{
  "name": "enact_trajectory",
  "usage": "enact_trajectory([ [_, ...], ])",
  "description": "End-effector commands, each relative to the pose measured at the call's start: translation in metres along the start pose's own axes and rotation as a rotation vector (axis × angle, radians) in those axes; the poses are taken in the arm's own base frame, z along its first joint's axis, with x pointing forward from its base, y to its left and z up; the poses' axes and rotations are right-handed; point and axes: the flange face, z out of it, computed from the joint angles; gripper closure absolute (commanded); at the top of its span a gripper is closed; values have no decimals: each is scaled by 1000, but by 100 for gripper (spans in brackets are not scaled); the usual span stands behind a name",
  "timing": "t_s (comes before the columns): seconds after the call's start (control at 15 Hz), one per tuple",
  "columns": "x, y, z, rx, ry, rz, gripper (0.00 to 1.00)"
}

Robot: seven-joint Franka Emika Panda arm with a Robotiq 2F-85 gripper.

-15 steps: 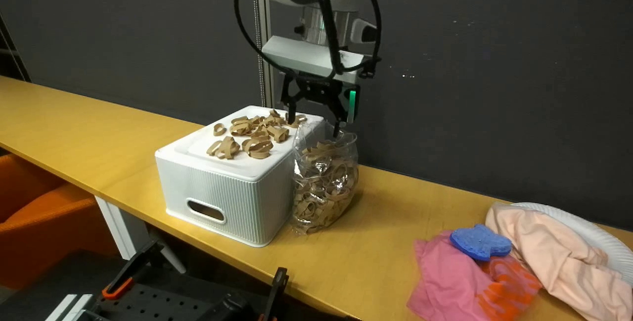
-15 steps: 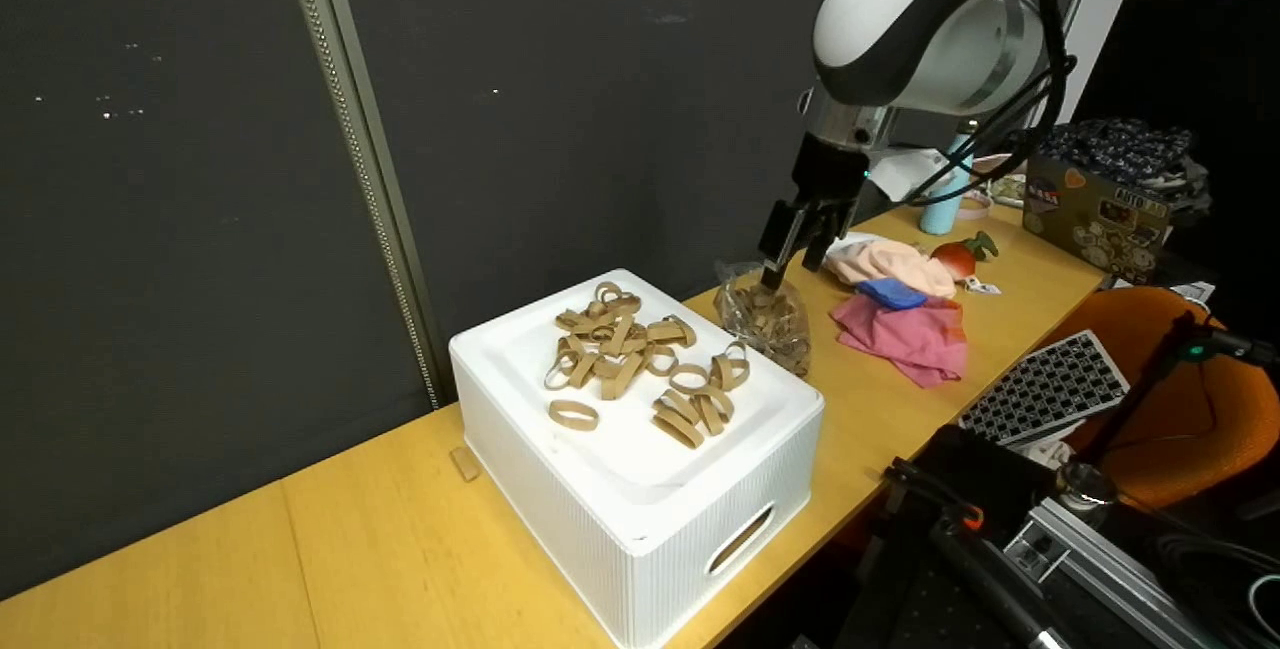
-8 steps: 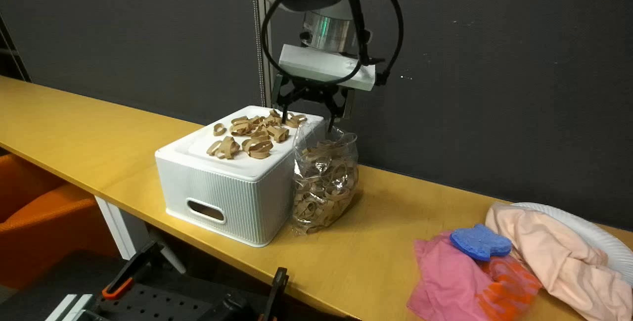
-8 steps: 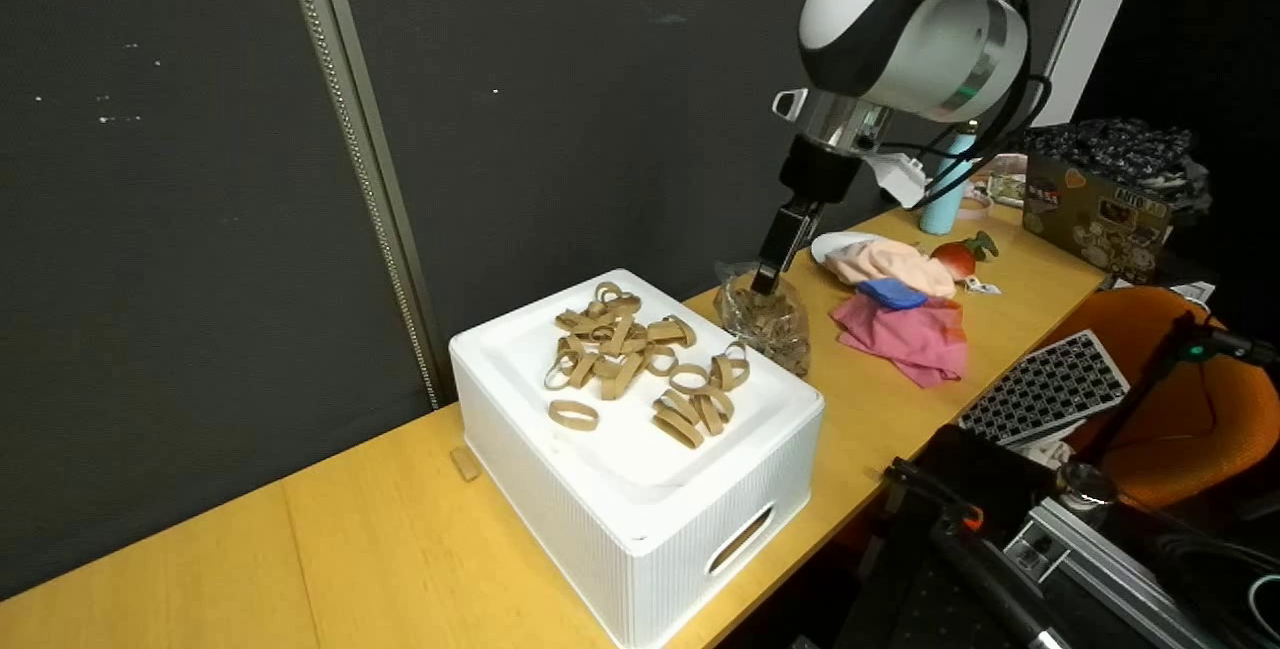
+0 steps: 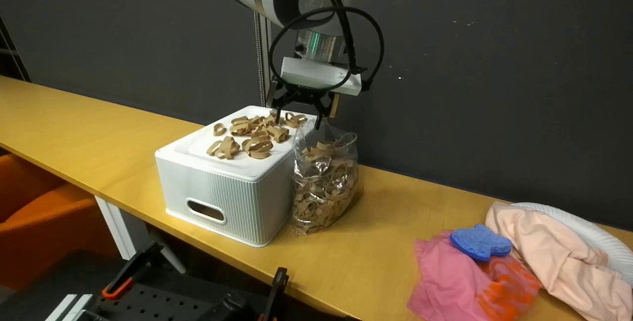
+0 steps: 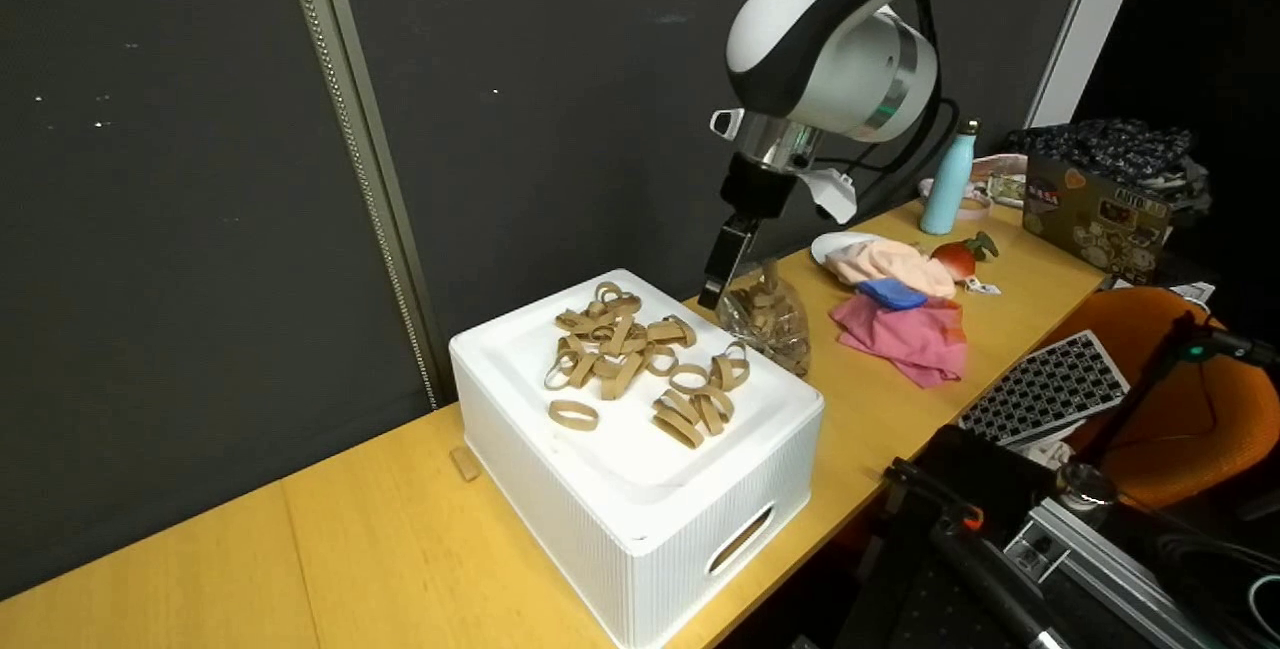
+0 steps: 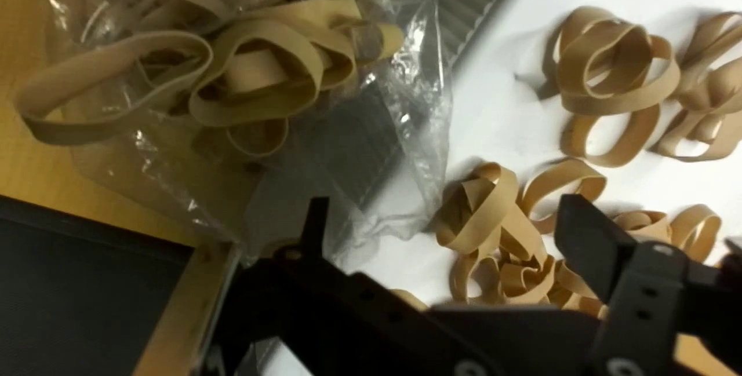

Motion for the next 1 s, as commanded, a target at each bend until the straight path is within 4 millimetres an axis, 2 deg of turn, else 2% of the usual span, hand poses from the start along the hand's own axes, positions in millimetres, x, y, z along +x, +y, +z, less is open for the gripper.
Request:
enact_trajectory([
  [0.0, 18, 0, 0, 37, -19, -4, 1],
  [0.33, -1, -7, -22, 40, -94, 98, 0],
  [0.47, -10, -1, -30, 20, -120, 146, 0],
  [0.73, -12, 17, -25, 2, -147, 203, 0],
  [0.93, -6, 17, -13, 7, -163, 229, 0],
])
